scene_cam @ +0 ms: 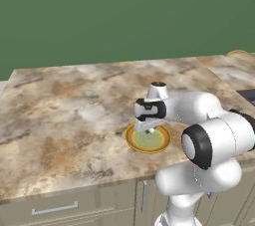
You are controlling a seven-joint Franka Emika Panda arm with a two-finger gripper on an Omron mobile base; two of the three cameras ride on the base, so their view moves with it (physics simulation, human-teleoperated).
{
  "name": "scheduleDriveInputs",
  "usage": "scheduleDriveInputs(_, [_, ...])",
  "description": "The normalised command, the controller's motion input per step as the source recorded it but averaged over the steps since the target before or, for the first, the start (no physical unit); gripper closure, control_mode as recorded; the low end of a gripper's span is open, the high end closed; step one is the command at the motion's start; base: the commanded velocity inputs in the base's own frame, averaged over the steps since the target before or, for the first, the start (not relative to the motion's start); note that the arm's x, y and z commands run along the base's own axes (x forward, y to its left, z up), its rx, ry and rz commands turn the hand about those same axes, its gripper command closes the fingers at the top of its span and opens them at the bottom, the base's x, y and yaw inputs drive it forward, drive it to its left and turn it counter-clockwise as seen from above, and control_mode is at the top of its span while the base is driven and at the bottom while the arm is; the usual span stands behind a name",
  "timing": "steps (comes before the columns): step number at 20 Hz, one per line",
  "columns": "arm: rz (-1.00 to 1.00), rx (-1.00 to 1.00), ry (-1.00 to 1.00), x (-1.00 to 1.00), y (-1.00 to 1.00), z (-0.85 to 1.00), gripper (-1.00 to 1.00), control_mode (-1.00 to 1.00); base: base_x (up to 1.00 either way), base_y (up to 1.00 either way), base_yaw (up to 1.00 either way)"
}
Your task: Pick up the marshmallow and place it in the cup of hot chocolate on the dining counter.
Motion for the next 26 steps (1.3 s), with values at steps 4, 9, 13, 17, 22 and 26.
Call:
scheduleDriveInputs(4, [-0.04,0.00,0.00,-0.14,0.00,0.94,1.00,-1.00,0.00,0.00,0.00])
scheduleDriveInputs(9, [-0.10,0.00,0.00,-0.41,-0.01,0.92,1.00,-1.00,0.00,0.00,0.00])
scheduleDriveInputs(13, [-0.24,0.00,-0.02,-0.93,-0.19,0.58,1.00,-1.00,0.00,0.00,0.00])
scheduleDriveInputs(17, [-0.26,0.00,-0.05,-0.88,-0.28,0.61,1.00,-1.00,0.00,0.00,0.00])
scheduleDriveInputs(22, [-0.20,0.00,-0.06,-0.47,-0.16,0.86,1.00,-1.00,0.00,0.00,0.00])
scheduleDriveInputs(26, [-0.14,0.00,-0.07,-0.37,-0.03,0.88,1.00,-1.00,0.00,0.00,0.00])
